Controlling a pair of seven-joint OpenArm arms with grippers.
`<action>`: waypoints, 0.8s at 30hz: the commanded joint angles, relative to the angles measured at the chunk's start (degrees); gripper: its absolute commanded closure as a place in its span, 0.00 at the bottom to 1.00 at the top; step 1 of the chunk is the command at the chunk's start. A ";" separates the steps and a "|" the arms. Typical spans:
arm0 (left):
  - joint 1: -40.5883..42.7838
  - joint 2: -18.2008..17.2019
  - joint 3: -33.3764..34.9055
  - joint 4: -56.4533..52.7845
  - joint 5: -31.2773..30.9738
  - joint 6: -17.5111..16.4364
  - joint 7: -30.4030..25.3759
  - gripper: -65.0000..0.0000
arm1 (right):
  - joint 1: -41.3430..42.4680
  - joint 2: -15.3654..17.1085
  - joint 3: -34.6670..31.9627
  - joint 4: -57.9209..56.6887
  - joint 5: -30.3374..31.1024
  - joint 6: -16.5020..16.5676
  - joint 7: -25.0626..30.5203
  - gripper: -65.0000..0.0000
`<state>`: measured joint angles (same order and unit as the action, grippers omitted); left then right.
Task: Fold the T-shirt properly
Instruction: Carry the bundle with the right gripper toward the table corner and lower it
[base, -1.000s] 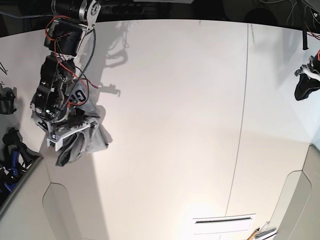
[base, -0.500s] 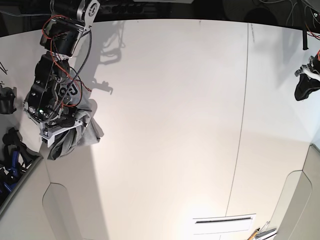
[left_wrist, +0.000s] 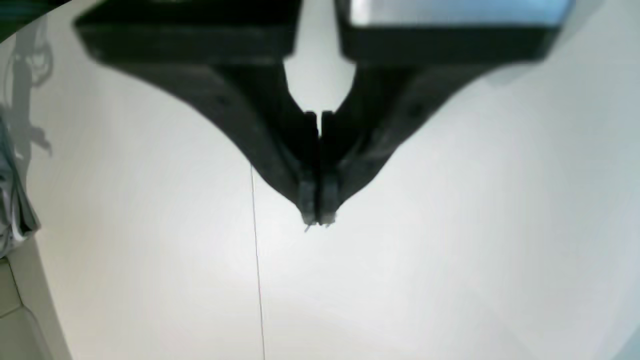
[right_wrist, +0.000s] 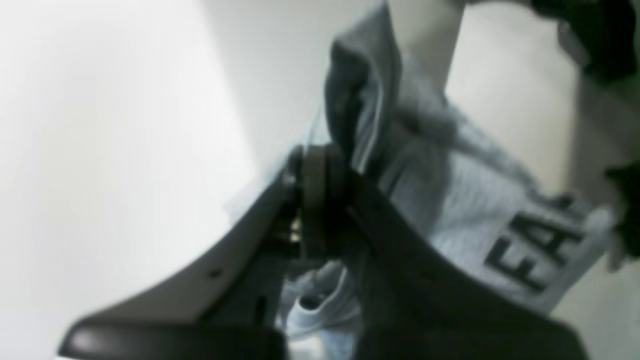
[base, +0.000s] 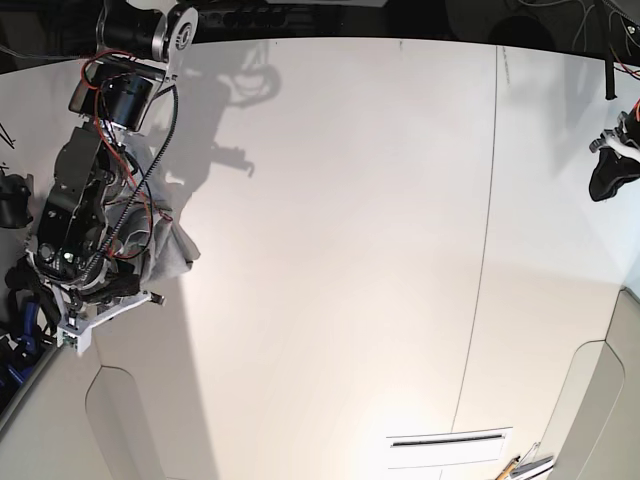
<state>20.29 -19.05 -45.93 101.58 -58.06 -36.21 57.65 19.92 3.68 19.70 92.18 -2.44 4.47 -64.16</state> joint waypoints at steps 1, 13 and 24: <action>-0.13 -0.96 -0.37 1.01 -1.25 -0.26 -0.85 1.00 | 2.36 0.46 -0.70 1.40 0.33 1.64 0.96 1.00; -0.13 -0.96 -0.37 1.01 -0.83 -0.26 -0.85 1.00 | -0.15 15.39 -14.80 1.64 29.09 29.42 -8.13 1.00; -0.13 -0.96 -0.37 0.98 -0.87 -0.26 -0.85 1.00 | -3.58 29.51 -22.10 1.40 30.51 31.41 -5.35 1.00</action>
<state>20.32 -19.05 -45.93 101.58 -57.69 -36.21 57.67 15.09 32.27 -2.79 92.88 27.68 35.62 -70.08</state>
